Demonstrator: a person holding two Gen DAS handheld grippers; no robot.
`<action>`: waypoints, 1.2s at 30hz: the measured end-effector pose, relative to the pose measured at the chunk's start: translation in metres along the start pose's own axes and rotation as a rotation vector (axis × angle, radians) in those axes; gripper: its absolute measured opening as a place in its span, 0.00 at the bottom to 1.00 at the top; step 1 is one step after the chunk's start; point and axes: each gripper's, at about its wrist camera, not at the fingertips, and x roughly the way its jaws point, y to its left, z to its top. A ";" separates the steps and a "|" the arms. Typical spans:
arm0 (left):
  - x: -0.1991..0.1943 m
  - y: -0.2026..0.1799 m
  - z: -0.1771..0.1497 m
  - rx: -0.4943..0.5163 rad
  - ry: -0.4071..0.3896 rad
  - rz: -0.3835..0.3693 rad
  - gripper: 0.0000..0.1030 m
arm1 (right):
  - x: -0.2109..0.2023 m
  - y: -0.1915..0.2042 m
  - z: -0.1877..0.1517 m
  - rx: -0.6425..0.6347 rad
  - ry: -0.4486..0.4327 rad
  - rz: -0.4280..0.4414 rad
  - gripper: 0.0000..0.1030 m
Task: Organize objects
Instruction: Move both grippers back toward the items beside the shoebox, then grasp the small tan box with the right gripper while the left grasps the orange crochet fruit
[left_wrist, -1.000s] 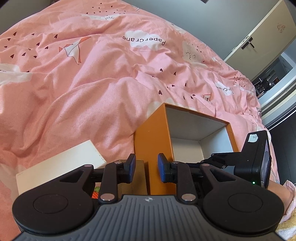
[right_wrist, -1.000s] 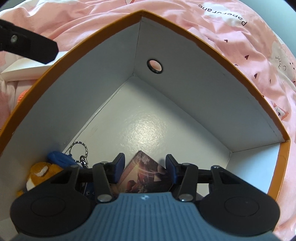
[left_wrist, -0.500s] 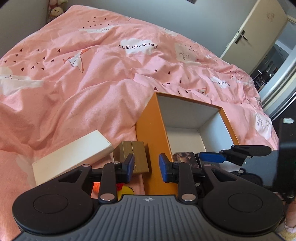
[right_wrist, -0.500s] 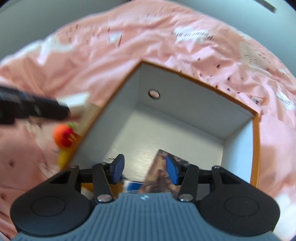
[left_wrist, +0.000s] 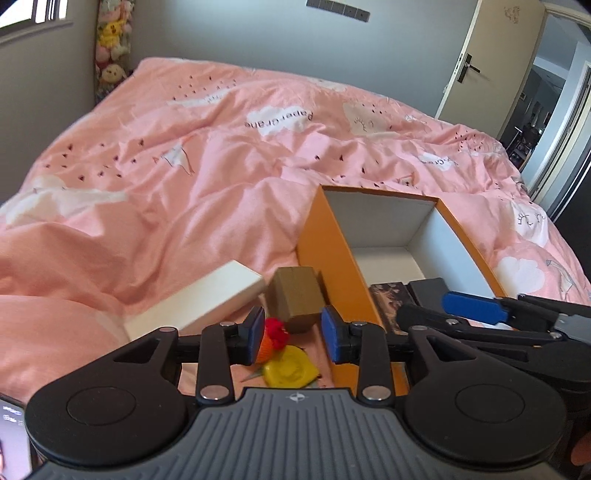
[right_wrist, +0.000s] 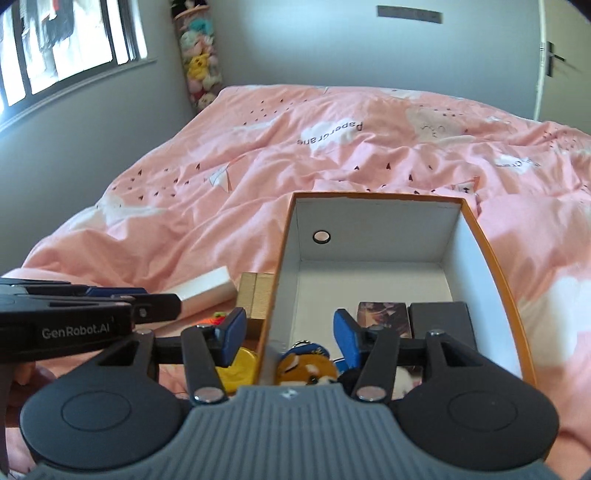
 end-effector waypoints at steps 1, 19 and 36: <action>-0.003 0.005 0.000 -0.012 -0.002 0.005 0.40 | -0.002 0.005 -0.003 -0.004 -0.006 -0.002 0.53; 0.010 0.062 -0.023 0.005 0.235 0.037 0.33 | 0.022 0.080 -0.033 -0.218 0.101 0.085 0.39; 0.042 0.053 -0.010 0.100 0.239 -0.021 0.33 | 0.073 0.090 -0.024 -0.517 0.210 0.026 0.38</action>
